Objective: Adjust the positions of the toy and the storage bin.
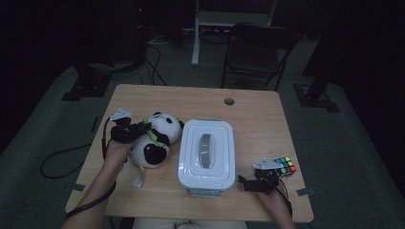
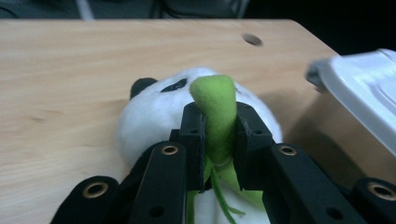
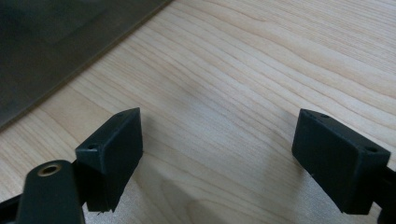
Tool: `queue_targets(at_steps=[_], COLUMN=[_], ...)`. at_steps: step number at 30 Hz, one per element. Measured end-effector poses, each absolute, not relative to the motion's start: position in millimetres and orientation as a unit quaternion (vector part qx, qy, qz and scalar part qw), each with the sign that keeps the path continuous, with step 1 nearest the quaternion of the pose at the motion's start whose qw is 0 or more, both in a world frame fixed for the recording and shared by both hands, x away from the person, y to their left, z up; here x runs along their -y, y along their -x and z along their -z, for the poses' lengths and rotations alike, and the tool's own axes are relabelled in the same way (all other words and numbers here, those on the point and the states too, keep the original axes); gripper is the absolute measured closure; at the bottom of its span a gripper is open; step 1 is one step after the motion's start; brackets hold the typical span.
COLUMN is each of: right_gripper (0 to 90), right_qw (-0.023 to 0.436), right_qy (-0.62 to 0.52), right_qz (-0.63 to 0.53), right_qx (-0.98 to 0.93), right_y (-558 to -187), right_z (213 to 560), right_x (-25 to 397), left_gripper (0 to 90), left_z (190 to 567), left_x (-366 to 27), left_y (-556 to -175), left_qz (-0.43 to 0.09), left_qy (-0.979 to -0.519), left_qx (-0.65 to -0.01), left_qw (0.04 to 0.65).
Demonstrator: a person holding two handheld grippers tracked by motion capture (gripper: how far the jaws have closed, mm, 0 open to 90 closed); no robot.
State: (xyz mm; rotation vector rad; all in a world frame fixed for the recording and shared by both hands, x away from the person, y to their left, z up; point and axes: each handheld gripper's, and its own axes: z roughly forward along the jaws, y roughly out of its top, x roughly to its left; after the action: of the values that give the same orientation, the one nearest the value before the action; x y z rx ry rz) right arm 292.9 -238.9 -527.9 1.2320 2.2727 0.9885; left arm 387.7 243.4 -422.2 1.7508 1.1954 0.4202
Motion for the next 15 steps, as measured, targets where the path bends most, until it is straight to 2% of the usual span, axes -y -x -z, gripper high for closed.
queue_targets(at_steps=[8, 15], right_gripper=[15.9, 15.9], right_qw=[0.186, 0.186], right_qy=[-0.437, -0.437], right_qz=[-0.351, -0.351], right_qx=[-0.807, -0.807], right_y=[-293, -293], right_z=[528, 528], right_x=[239, 239], left_gripper=[77.1, 76.6], left_z=[407, 428], left_x=[-263, -268], left_y=[-377, -379], left_qz=[-0.203, -0.177], left_qy=[-0.679, -0.689], left_qx=[-0.521, -0.538], left_qw=[0.476, 0.452])
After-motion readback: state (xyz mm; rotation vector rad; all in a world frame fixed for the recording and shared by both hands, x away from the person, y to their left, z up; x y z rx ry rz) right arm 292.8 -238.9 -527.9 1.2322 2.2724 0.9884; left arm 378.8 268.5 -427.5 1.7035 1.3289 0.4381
